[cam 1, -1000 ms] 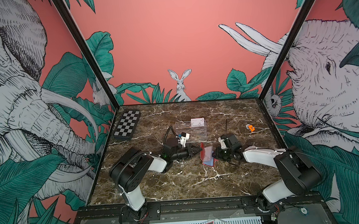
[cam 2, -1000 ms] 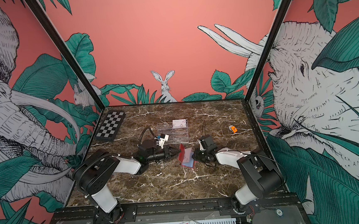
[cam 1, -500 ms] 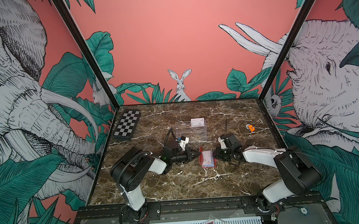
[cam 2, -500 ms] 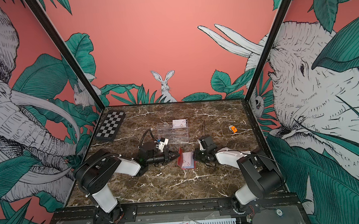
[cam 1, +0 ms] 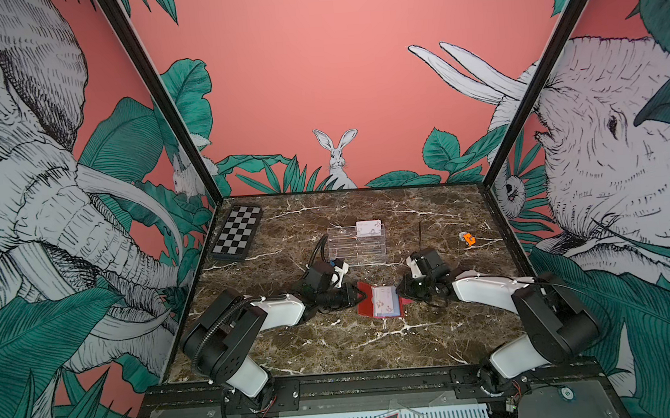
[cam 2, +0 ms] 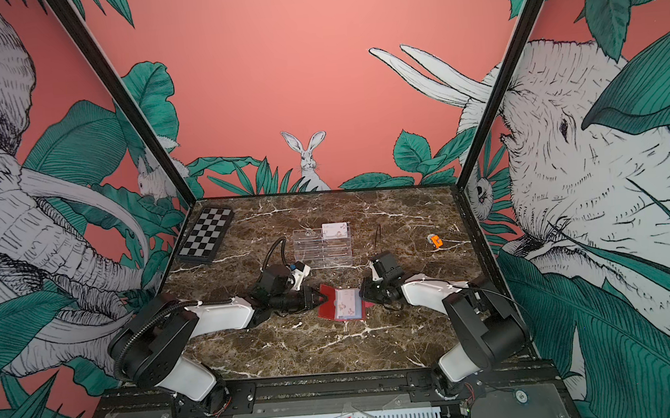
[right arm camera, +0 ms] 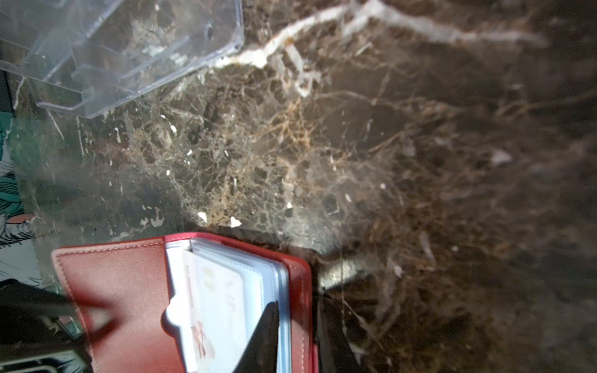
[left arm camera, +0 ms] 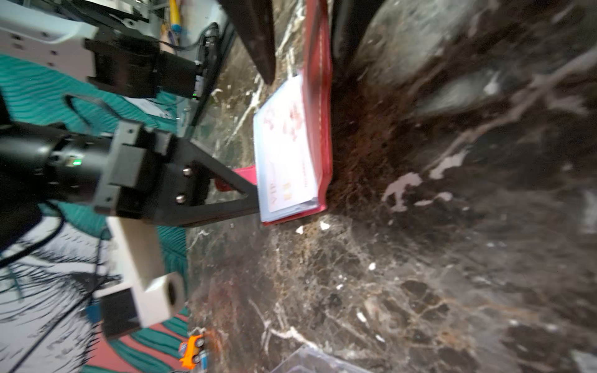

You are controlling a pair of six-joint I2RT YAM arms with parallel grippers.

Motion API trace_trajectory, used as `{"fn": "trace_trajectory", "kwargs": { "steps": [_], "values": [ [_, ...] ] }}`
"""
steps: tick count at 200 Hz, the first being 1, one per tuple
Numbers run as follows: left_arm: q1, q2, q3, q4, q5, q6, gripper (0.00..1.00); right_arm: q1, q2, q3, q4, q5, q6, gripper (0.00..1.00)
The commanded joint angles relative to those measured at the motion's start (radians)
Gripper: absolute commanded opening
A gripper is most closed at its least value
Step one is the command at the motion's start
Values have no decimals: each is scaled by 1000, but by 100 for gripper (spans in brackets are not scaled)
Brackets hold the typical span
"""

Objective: Take the credit cards out of the card holder
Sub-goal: Flip the card slot at the card holder, then take out the credit card from the card slot.

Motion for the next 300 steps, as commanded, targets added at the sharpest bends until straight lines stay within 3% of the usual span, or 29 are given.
{"fn": "trace_trajectory", "kwargs": {
  "steps": [1,36,65,94,124,217,300],
  "values": [
    [0,-95,33,-166,-84,55,38,7,-59,20,-93,64,-28,22],
    [1,-220,140,-370,-124,107,52,7,-179,13,-94,108,-42,22],
    [0,-273,202,-400,-94,88,58,7,-218,16,-75,74,-47,22],
    [-1,-182,179,-140,124,-65,48,16,-185,-3,-4,16,-6,19],
    [-2,-70,105,102,194,-203,47,37,-145,-41,83,-5,33,17],
    [-2,102,38,205,190,-263,35,74,-46,-90,201,-17,76,14],
    [-31,203,3,336,153,-295,35,87,19,-81,222,-59,71,13]
  ]
}}
